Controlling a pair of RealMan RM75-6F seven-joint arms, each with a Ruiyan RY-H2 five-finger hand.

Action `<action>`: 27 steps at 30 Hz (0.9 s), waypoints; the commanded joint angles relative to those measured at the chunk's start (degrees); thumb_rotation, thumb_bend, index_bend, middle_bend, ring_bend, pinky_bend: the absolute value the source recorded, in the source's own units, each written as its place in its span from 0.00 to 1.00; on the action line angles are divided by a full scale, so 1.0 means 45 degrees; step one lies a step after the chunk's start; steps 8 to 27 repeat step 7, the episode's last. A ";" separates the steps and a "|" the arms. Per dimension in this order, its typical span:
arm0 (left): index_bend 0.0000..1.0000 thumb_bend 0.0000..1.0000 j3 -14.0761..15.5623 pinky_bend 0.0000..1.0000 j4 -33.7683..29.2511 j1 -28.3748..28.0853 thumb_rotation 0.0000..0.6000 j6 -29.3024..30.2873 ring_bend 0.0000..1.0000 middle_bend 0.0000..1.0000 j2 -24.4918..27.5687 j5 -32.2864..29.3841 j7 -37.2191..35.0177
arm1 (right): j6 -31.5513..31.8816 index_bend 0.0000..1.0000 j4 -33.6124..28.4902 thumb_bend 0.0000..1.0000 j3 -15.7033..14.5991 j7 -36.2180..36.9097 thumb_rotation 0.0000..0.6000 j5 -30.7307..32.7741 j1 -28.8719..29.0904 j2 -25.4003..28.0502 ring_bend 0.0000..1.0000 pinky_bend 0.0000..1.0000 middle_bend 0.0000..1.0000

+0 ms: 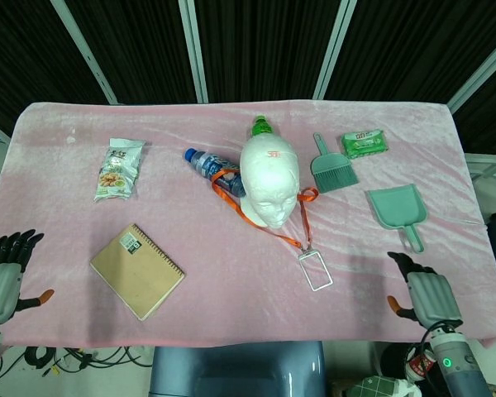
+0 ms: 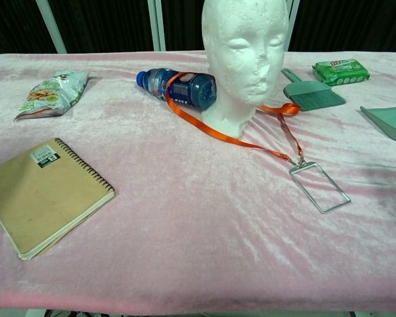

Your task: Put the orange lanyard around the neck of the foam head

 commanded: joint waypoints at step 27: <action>0.10 0.12 0.0283 0.00 0.0027 0.0254 1.00 0.0188 0.00 0.06 -0.0091 0.0362 -0.0220 | 0.2820 0.13 0.4997 0.21 -0.0125 0.1731 1.00 -0.3527 -0.2341 -0.1358 0.19 0.22 0.08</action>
